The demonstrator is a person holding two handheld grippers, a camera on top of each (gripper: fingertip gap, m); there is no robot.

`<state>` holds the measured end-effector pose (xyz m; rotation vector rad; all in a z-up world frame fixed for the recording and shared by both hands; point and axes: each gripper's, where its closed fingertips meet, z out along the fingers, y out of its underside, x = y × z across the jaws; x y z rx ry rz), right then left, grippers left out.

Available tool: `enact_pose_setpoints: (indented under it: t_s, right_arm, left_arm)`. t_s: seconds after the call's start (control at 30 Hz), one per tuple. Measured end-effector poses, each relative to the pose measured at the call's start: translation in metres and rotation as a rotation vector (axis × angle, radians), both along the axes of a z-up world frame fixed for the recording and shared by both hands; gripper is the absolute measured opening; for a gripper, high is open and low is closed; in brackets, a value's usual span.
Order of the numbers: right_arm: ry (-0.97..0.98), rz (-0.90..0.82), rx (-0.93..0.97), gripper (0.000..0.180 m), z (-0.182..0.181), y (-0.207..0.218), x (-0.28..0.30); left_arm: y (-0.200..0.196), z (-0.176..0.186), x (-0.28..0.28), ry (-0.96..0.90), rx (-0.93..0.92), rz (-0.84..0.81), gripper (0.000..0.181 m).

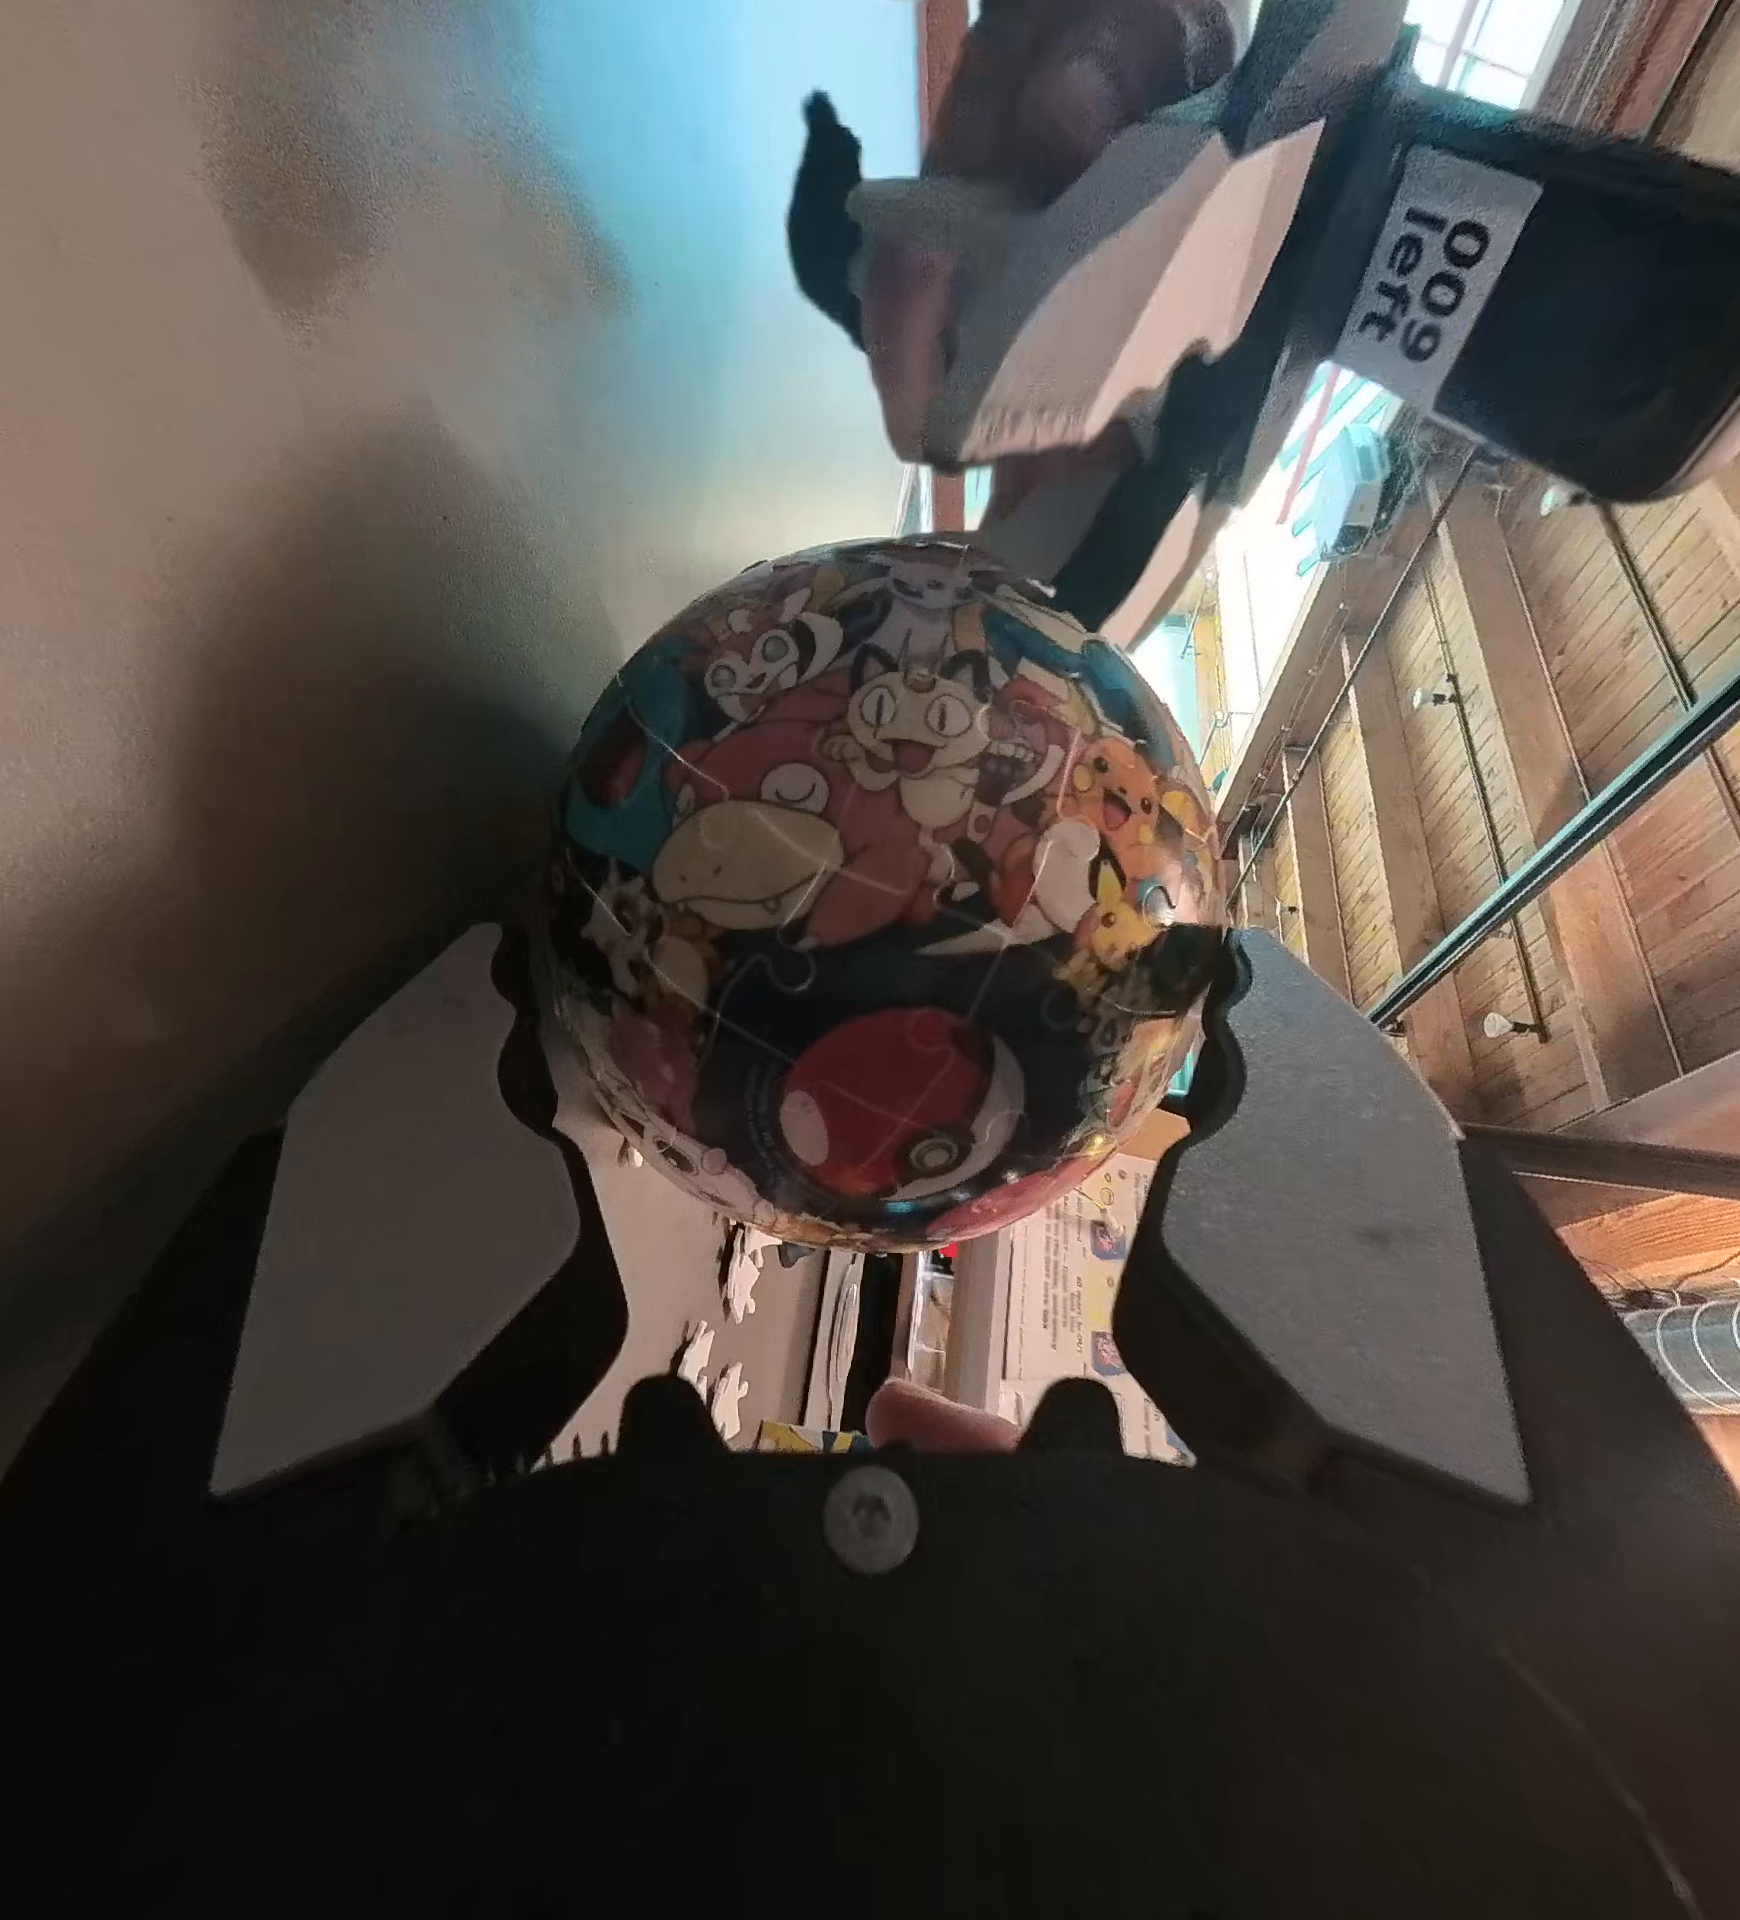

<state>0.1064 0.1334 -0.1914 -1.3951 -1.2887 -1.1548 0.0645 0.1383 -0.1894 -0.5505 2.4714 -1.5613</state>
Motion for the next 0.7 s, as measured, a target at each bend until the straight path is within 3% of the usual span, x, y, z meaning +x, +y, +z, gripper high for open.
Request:
enact_pose_setpoints:
  t_s: [0.33,0.57,0.7]
  right_arm:
    - [0.002,-0.007,-0.001,0.12,-0.001,0.0,0.002]
    - [0.033,-0.018,0.001,0.12,-0.002,0.001,0.005]
    - [0.149,-0.042,0.002,0.12,-0.003,-0.002,0.01]
  left_arm:
    - [-0.019,-0.002,-0.002,0.093,-0.143,-0.085,0.011]
    - [-0.021,0.002,-0.001,0.078,-0.195,-0.078,0.004]
    - [-0.02,0.001,0.002,0.069,-0.194,-0.047,0.003]
